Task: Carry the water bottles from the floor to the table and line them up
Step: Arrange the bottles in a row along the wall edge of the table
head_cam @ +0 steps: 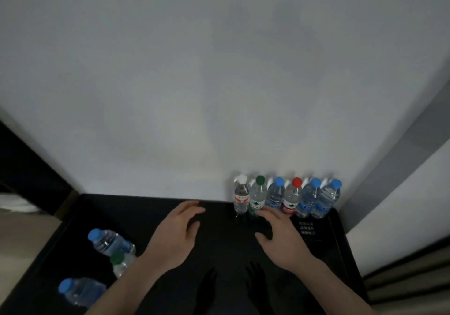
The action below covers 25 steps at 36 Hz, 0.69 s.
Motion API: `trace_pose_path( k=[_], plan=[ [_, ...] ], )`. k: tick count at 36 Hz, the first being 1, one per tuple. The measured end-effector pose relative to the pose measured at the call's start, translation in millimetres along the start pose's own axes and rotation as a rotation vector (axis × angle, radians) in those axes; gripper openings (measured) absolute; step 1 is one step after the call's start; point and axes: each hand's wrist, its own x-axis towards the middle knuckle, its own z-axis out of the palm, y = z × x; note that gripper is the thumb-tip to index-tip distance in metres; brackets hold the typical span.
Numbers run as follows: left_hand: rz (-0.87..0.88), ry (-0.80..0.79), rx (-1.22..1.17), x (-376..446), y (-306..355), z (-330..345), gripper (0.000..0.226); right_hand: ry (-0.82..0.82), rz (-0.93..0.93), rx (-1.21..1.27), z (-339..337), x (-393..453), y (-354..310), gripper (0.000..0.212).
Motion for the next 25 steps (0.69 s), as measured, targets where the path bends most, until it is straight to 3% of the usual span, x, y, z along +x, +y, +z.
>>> trace_pose_path(
  k=[6, 13, 18, 25],
  plan=[
    [-0.170, -0.010, 0.009, -102.6, -43.5, -15.3, 0.039, -0.285, 0.006, 0.024, 43.4, -41.1, -35.2, 0.066],
    [-0.339, -0.027, 0.023, -175.3, -80.5, -29.5, 0.039, -0.435, -0.068, 0.039, 89.0, -60.8, -91.8, 0.067],
    [-0.381, -0.045, 0.039, -204.1, -110.9, -46.8, 0.043, -0.479, -0.107, 0.029, 111.4, -71.1, -128.1, 0.069],
    [-0.428, 0.060, 0.044, -226.5, -163.7, -75.9, 0.041, -0.458, -0.094, -0.008, 137.2, -77.1, -163.3, 0.071]
  ],
)
